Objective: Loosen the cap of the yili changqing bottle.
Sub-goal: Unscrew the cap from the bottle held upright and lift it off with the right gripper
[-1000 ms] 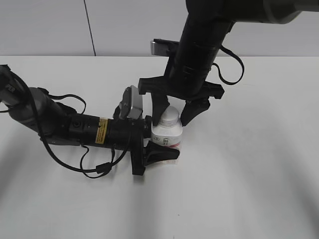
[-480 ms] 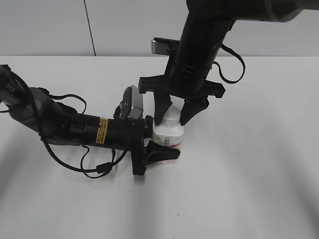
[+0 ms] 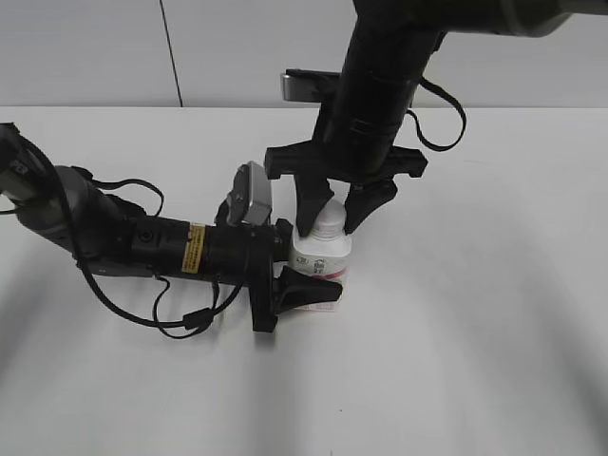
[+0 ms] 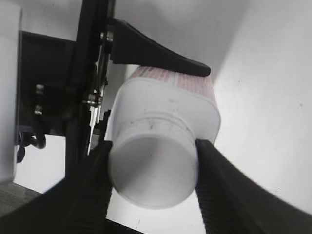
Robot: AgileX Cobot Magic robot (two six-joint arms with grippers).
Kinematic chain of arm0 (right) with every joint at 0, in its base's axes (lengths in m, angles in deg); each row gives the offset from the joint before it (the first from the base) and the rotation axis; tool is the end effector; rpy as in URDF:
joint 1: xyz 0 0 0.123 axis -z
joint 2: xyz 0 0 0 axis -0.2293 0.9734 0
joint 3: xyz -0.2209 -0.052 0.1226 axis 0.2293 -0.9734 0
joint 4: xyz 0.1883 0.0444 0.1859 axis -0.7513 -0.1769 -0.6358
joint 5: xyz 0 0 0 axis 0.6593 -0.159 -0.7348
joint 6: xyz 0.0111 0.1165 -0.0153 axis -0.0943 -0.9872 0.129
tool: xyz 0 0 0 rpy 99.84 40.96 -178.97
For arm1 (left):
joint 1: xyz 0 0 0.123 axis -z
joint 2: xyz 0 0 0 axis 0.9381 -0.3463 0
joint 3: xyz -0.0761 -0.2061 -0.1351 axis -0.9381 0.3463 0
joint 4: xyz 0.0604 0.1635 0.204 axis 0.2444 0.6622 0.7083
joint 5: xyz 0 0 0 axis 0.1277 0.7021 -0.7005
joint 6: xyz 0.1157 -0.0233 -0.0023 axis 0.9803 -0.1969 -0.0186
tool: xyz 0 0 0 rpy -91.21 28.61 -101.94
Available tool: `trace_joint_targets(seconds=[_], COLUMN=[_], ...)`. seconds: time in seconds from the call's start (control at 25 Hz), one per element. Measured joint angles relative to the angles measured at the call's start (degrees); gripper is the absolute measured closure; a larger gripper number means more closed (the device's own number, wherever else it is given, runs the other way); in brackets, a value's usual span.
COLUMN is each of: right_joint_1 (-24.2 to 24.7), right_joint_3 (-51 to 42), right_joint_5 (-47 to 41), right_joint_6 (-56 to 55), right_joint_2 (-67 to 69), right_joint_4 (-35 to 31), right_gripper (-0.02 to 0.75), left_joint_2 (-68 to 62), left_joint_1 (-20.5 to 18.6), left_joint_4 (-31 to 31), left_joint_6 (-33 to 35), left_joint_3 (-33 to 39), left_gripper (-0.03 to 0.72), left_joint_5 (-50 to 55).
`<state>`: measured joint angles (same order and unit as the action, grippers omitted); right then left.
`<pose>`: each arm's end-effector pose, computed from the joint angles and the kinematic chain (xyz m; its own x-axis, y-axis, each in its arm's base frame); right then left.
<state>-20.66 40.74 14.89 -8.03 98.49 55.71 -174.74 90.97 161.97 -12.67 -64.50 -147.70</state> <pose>0.3389 0.2647 0.1517 -0.9463 -0.3199 -0.0465 -0.3198 0.9053 0.2797 0.3150 -0.2333 0.0036 -0.0631 0.3370 -0.9394 0.9980 0.0237 -0.0586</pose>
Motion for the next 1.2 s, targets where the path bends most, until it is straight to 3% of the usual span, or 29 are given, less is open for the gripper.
trace_joint_targets(seconds=[0.36,0.88,1.2], right_joint_1=[0.0,0.1,0.1], right_joint_3=[0.3,0.6,0.6], right_joint_5=[0.0,-0.4,-0.4], right_joint_6=[7.3,42.7,59.1], right_joint_2=[0.1,0.1,0.1], right_joint_4=[0.4,0.7,0.7], right_gripper=[0.335,0.339,0.339], left_joint_2=[0.0,0.0,0.0], left_joint_1=[0.0,-0.1,-0.1], left_joint_4=[-0.4,0.0,0.2], left_joint_6=[0.0,0.1,0.2], left_joint_3=[0.0,0.0,0.0], left_gripper=[0.295,0.298,0.298], left_joint_5=[0.2,0.2,0.2])
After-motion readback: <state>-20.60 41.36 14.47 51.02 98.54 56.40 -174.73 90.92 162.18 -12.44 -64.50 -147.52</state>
